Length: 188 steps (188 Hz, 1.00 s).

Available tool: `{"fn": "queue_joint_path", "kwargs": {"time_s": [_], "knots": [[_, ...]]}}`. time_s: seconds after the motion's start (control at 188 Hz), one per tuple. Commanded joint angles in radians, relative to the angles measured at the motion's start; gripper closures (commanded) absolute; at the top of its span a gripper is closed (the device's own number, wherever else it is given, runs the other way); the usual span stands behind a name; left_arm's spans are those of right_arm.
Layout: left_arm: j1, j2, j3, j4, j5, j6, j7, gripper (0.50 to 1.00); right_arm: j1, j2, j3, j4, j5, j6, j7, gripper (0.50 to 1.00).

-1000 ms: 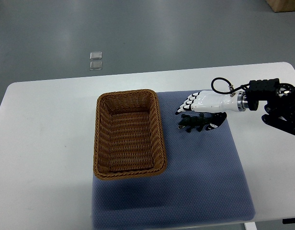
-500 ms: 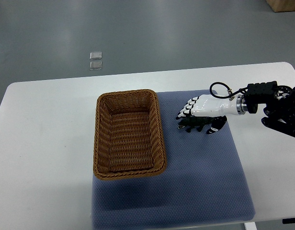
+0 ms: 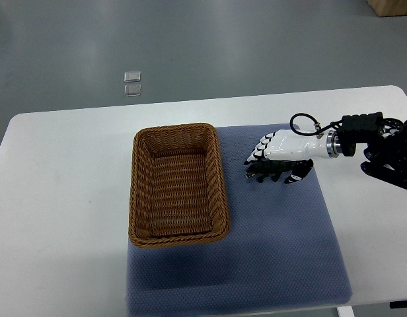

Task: Place crocodile in brown basket with right hand
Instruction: 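Close the right hand's fingers around the crocodile, then lift the crocodile and carry it over the wicker basket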

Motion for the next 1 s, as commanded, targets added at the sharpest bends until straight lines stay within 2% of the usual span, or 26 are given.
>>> {"fn": "queue_joint_path", "kwargs": {"time_s": [0.0, 0.191, 0.367, 0.681, 0.739, 0.995], "knots": [[0.000, 0.000, 0.000, 0.001, 0.000, 0.000, 0.000, 0.500, 0.000, 0.001, 0.000, -0.001, 0.000, -0.003, 0.000, 0.691], [0.000, 0.000, 0.000, 0.001, 0.000, 0.002, 0.000, 0.500, 0.000, 0.001, 0.000, -0.006, 0.000, -0.006, 0.000, 0.742], [0.000, 0.000, 0.000, 0.001, 0.000, 0.002, 0.000, 0.500, 0.000, 0.001, -0.001, -0.007, -0.008, -0.006, 0.000, 0.840], [-0.008, 0.000, 0.000, 0.001, 0.000, 0.000, 0.000, 0.500, 0.000, 0.001, -0.001, -0.023, -0.006, -0.006, 0.000, 0.961], [-0.008, 0.000, 0.000, 0.001, 0.000, 0.000, 0.000, 0.500, -0.002, 0.001, -0.001, -0.023, -0.008, -0.006, 0.000, 0.997], [-0.008, 0.000, 0.000, 0.001, 0.000, 0.000, 0.000, 0.500, 0.001, 0.001, 0.002, -0.023, -0.006, -0.014, 0.000, 1.000]]}}
